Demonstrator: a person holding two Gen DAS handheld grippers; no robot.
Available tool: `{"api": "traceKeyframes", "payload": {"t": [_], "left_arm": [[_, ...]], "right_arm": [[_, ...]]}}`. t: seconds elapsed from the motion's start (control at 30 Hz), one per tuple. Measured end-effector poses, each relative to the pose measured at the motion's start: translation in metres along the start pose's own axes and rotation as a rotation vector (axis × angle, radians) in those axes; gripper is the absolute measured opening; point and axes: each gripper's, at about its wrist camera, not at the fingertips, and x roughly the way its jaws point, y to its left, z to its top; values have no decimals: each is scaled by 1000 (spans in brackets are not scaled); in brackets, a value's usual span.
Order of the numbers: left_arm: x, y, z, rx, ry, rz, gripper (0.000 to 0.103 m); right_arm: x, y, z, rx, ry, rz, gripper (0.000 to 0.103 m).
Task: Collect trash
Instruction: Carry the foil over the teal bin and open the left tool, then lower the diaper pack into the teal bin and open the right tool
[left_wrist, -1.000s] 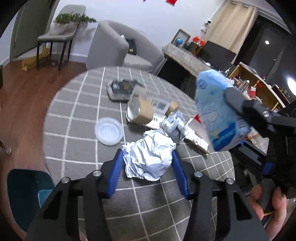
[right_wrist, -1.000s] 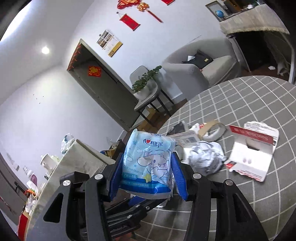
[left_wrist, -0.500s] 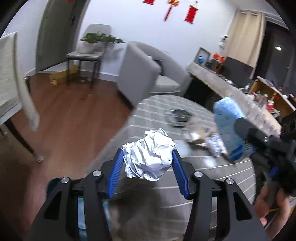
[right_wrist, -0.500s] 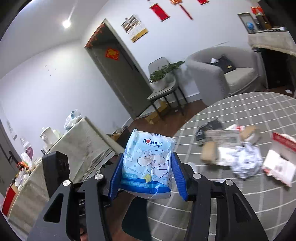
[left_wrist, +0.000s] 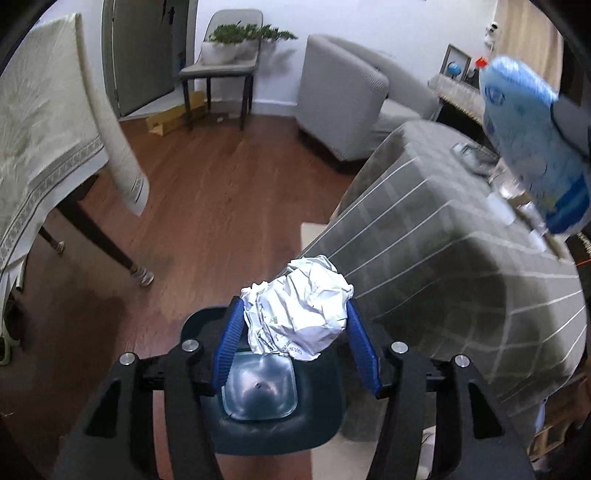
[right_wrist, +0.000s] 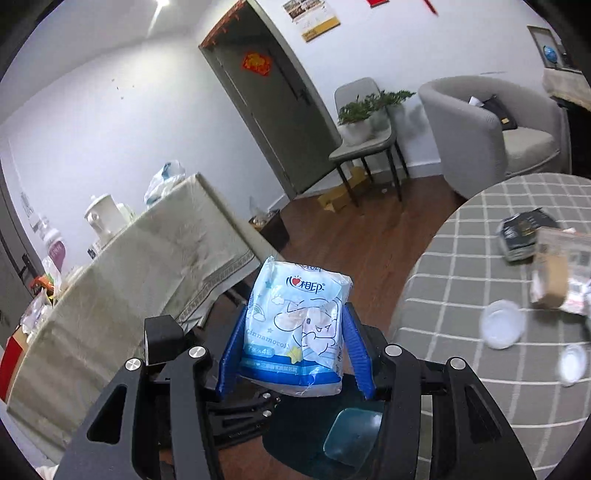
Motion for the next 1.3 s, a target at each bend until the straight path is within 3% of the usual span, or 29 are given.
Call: {"api": "traceKeyframes", "payload": {"t": [0.27,0.43,0.7,0.97,1.3], "left_arm": [[40,43,-32,-27,148,23,59],[49,61,-44,-34,197,15,70],[24,79,-39,-71,137,18,76],[-13,100,-25,-135,10,37,76],[-49,100,-5,-158,-103,18,66]], "right_arm": [[31,12,-6,-10,60,-12,51],[51,15,-12,-8,110,-26,51],[82,21,-27,-32,195,-59,51],[116,21,-46,-79,295,-127,51],[150,15,-83,-145,435,-201,51]]}}
